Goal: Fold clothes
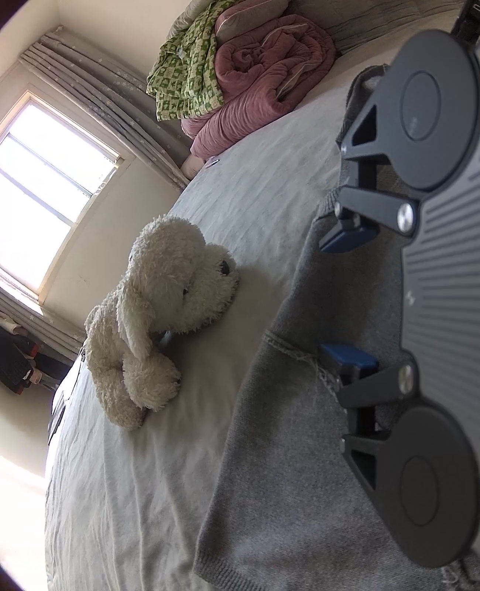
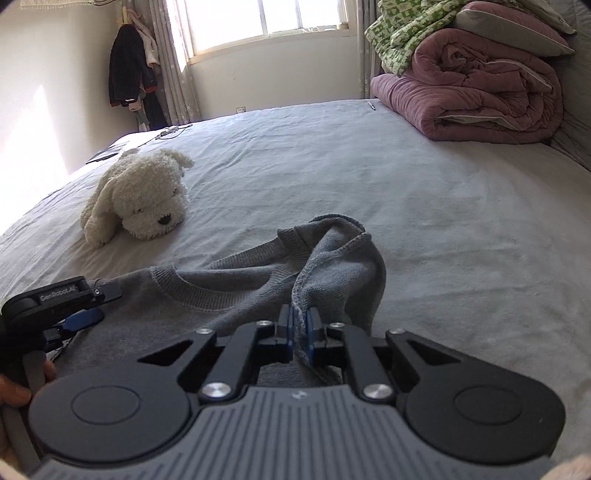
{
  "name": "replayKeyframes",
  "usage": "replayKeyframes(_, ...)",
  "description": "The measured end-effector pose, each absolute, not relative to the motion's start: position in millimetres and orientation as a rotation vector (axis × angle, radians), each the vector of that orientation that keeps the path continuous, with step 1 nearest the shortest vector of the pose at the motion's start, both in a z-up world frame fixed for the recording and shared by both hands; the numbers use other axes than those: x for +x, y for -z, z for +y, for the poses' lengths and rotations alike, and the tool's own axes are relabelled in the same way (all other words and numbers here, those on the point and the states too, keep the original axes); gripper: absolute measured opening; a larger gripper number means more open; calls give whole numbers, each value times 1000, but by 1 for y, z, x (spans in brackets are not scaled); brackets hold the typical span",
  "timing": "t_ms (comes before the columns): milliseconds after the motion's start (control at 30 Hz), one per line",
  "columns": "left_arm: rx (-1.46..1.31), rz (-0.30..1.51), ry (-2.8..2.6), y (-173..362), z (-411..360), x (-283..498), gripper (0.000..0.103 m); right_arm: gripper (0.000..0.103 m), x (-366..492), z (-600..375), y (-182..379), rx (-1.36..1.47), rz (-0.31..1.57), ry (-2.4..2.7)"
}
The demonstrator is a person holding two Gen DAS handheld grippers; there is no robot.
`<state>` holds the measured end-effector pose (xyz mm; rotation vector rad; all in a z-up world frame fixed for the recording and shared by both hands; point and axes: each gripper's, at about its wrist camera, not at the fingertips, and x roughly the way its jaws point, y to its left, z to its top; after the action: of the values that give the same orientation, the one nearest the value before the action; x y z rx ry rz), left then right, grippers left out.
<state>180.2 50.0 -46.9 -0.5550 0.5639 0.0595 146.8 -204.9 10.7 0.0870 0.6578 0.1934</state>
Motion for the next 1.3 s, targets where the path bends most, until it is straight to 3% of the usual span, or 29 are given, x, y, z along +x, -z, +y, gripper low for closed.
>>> replayKeyframes(100,-540,561,-63,48,48,180,56,11,147,-182,3,57,740,-279)
replayKeyframes(300,-550,555,-58,50,50,180,56,22,144,-174,11,67,815,-339)
replayKeyframes(333,-550,554,-59,50,50,180,56,28,143,-181,4,115,809,-364)
replayKeyframes(367,-547,554,-60,50,49,180,56,42,142,-188,-2,156,797,-381)
replayKeyframes(433,-540,553,-61,50,48,180,56,50,139,-202,-15,178,760,-353)
replayKeyframes(800,-527,546,-61,51,45,181,58,50,160,-258,15,203,834,-130)
replayKeyframes(900,-521,544,-61,51,45,181,58,49,156,-248,22,164,830,-147)
replayKeyframes(933,-521,543,-61,52,44,181,58,44,153,-243,22,139,821,-150)
replayKeyframes(1033,-518,542,-61,52,44,180,58,13,148,-237,20,107,807,-164)
replayKeyframes(1067,-517,541,-61,52,44,180,58,8,148,-236,18,93,802,-160)
replayKeyframes(1300,-524,539,-58,53,45,180,58,5,156,-248,-2,-35,744,-52)
